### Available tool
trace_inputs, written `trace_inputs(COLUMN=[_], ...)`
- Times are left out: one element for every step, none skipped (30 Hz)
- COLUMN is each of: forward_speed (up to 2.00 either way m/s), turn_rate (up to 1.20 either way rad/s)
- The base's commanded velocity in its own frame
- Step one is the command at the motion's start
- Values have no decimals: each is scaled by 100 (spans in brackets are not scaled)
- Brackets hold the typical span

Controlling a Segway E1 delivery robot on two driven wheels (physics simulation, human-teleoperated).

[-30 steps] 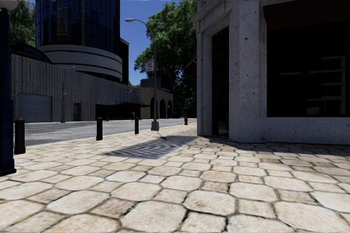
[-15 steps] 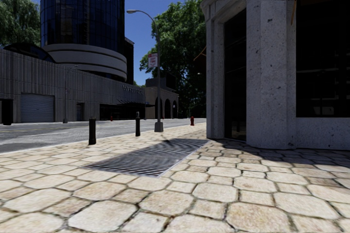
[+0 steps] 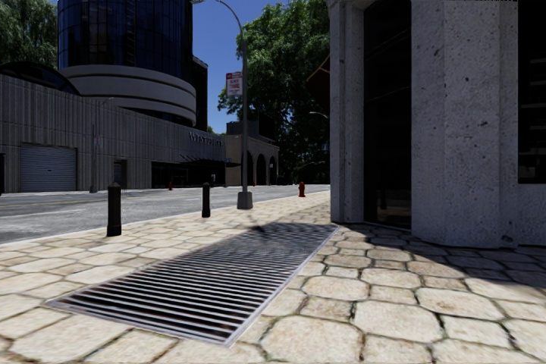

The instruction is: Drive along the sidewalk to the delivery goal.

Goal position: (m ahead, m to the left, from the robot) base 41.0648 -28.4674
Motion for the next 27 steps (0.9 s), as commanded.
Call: trace_inputs(forward_speed=[200, 200, 200, 200, 200, 200, 200, 200, 200, 200, 200, 200, 200, 200, 200, 200, 200, 200, 200, 200, 200, 200, 200, 200, 200, 200, 200], turn_rate=[0, 0, 0, 0, 0, 0, 0, 0, 0, 0, 0, 0, 0, 0, 0, 0, 0, 0, 0, 0, 0, 0, 0, 0, 0, 0, 0])
